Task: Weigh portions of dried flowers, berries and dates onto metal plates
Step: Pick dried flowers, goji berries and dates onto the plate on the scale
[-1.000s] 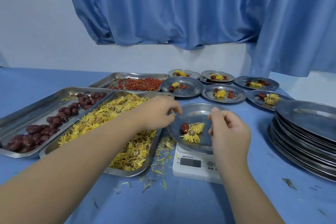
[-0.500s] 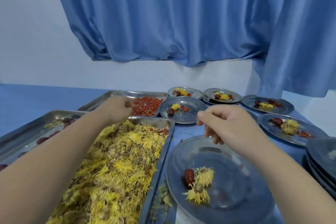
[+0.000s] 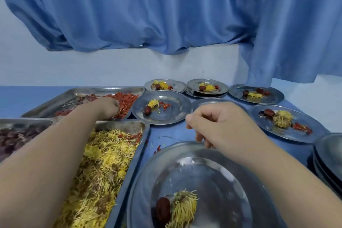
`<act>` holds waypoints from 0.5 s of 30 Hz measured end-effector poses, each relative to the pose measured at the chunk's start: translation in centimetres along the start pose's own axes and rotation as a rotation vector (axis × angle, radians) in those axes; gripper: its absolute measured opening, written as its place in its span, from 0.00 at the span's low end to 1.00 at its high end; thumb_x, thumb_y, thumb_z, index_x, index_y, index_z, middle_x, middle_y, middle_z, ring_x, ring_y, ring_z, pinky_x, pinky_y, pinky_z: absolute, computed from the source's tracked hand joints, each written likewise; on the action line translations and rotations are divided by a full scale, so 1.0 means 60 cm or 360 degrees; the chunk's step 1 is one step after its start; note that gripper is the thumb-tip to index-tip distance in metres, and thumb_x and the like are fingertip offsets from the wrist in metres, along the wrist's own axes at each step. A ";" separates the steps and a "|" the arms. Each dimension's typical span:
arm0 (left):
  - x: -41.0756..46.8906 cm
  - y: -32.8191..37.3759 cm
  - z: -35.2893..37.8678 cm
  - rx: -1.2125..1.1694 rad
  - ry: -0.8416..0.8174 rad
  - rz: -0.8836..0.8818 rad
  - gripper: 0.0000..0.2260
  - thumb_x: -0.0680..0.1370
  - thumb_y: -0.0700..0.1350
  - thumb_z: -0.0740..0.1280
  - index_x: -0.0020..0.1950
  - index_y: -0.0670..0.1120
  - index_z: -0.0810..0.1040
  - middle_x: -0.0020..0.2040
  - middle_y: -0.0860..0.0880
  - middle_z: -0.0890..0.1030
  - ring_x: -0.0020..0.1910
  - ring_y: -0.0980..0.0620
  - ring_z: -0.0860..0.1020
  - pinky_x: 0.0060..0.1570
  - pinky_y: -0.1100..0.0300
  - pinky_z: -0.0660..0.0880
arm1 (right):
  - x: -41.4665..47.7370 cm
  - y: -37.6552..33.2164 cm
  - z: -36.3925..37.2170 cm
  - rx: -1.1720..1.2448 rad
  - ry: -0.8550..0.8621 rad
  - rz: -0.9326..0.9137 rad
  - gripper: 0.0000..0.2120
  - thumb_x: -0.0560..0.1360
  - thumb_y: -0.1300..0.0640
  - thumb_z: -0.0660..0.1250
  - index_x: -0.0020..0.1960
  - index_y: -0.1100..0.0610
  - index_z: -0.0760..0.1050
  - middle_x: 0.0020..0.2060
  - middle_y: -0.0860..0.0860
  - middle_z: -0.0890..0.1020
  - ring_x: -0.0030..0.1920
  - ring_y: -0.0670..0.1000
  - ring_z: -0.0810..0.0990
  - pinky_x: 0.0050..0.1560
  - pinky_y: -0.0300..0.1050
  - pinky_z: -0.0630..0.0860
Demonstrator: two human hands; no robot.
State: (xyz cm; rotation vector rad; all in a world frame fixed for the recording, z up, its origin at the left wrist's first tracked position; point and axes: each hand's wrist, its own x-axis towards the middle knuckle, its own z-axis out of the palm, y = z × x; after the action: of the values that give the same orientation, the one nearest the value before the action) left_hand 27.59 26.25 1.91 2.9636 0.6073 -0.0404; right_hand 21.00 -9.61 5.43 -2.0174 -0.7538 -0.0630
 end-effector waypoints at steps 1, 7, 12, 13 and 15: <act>0.008 0.004 0.003 0.0069 -0.0071 -0.0007 0.16 0.82 0.42 0.56 0.67 0.42 0.76 0.71 0.42 0.73 0.68 0.44 0.71 0.68 0.52 0.65 | 0.000 0.002 0.000 0.0004 0.0013 -0.0012 0.14 0.75 0.48 0.65 0.36 0.55 0.79 0.30 0.49 0.81 0.26 0.41 0.74 0.29 0.35 0.73; 0.025 0.021 0.001 0.0268 -0.0402 -0.0010 0.16 0.81 0.41 0.58 0.65 0.51 0.79 0.67 0.48 0.76 0.63 0.47 0.73 0.66 0.49 0.68 | 0.003 0.015 -0.002 -0.0061 0.0055 0.0017 0.14 0.75 0.49 0.64 0.37 0.57 0.79 0.32 0.52 0.81 0.26 0.39 0.75 0.31 0.41 0.74; 0.034 0.036 -0.002 0.0283 -0.0287 -0.0108 0.11 0.77 0.37 0.63 0.55 0.43 0.83 0.50 0.44 0.81 0.45 0.46 0.78 0.46 0.54 0.76 | 0.007 0.017 -0.007 -0.0048 0.0109 0.0010 0.14 0.75 0.49 0.65 0.35 0.56 0.78 0.31 0.52 0.80 0.26 0.38 0.76 0.31 0.37 0.72; 0.035 0.037 0.000 0.0267 -0.0269 -0.0116 0.10 0.77 0.36 0.63 0.53 0.42 0.83 0.50 0.43 0.82 0.43 0.46 0.78 0.45 0.54 0.76 | 0.007 0.016 -0.008 -0.0047 0.0117 0.0006 0.14 0.75 0.49 0.65 0.35 0.56 0.78 0.30 0.52 0.81 0.26 0.39 0.76 0.31 0.37 0.72; 0.035 0.038 0.003 0.0237 -0.0227 -0.0108 0.11 0.77 0.35 0.62 0.51 0.42 0.83 0.50 0.43 0.82 0.41 0.46 0.77 0.43 0.55 0.75 | 0.007 0.015 -0.010 -0.0053 0.0129 0.0006 0.14 0.75 0.49 0.65 0.34 0.56 0.78 0.30 0.51 0.81 0.26 0.39 0.76 0.30 0.37 0.73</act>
State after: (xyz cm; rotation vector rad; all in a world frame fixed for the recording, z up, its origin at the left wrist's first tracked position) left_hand 30.41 24.97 1.89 3.0453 0.7146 -0.3135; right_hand 21.94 -10.21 5.17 -2.0349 -0.7017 -0.1552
